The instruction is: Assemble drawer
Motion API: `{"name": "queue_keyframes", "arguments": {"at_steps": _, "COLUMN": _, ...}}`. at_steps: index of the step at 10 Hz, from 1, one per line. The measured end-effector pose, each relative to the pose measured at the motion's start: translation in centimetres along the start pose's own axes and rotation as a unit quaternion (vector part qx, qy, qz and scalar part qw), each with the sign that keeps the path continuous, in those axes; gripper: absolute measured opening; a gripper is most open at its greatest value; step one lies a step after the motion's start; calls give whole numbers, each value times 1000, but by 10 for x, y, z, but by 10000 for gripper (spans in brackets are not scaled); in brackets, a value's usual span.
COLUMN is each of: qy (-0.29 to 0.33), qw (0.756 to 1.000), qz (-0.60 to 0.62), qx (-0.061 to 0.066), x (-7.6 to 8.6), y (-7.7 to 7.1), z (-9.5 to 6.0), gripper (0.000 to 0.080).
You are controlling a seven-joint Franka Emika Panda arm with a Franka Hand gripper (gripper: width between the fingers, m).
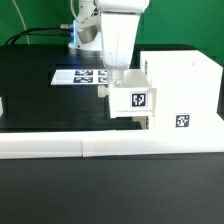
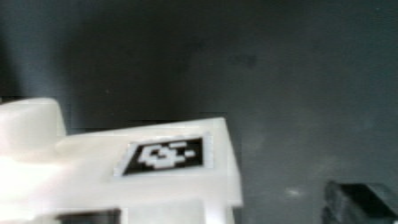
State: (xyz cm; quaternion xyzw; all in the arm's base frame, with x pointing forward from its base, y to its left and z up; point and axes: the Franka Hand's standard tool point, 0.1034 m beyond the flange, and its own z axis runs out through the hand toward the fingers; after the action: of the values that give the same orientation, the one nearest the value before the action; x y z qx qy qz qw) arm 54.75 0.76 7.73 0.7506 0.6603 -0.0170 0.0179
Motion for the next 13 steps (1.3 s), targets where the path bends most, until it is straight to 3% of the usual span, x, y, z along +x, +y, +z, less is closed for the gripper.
{"name": "queue_keyframes", "arguments": {"at_steps": 2, "qy": -7, "qw": 1000, "qz": -2, "qx": 3, "x": -10, "y": 1, "z": -18, "gripper": 631}}
{"name": "queue_keyframes", "arguments": {"at_steps": 4, "qy": -15, "qw": 999, "qz": -46, "qx": 5, "x": -39, "y": 2, "z": -34, "gripper": 647}}
{"name": "queue_keyframes", "arguments": {"at_steps": 5, "qy": -16, "qw": 998, "qz": -59, "qx": 7, "x": -54, "y": 0, "z": -35, "gripper": 649}}
{"name": "queue_keyframes", "arguments": {"at_steps": 9, "qy": -8, "qw": 998, "qz": -65, "qx": 9, "x": -60, "y": 0, "z": -30, "gripper": 649}}
{"name": "queue_keyframes", "arguments": {"at_steps": 10, "qy": 16, "qw": 995, "qz": -94, "qx": 5, "x": -68, "y": 1, "z": -17, "gripper": 649}}
{"name": "queue_keyframes", "arguments": {"at_steps": 13, "qy": 72, "qw": 994, "qz": -84, "qx": 20, "x": -82, "y": 9, "z": 8, "gripper": 649}}
